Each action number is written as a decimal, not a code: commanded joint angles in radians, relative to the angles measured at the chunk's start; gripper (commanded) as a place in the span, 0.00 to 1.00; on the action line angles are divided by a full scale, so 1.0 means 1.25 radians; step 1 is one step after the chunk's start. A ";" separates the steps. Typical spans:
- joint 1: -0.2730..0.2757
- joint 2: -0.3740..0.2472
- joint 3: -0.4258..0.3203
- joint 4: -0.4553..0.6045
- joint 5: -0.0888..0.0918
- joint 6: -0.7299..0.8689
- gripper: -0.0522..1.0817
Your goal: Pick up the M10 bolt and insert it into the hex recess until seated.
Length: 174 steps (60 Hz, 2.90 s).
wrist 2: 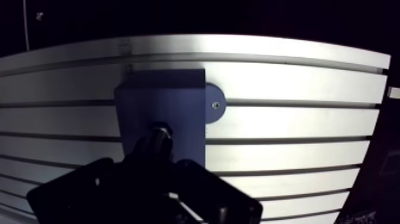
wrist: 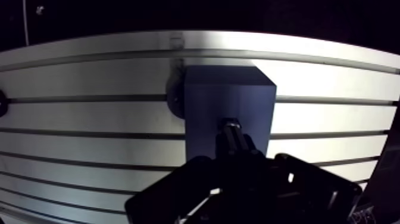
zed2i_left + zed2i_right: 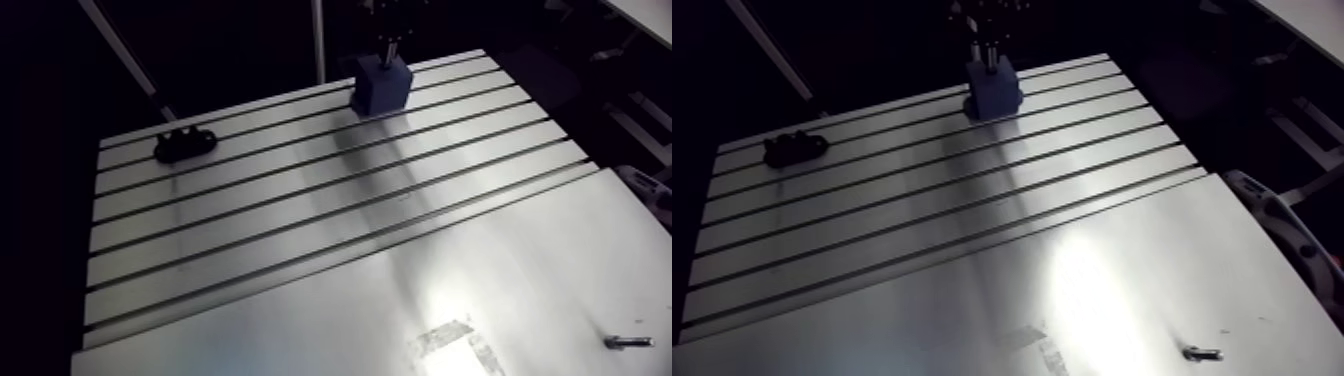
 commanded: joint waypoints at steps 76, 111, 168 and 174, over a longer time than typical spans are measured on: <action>0.000 0.000 0.004 0.000 -0.001 -0.015 1.00; 0.001 0.000 0.005 0.000 -0.002 -0.016 1.00; 0.001 0.000 0.013 -0.037 -0.001 -0.017 1.00; 0.001 0.000 0.021 -0.037 -0.002 -0.017 1.00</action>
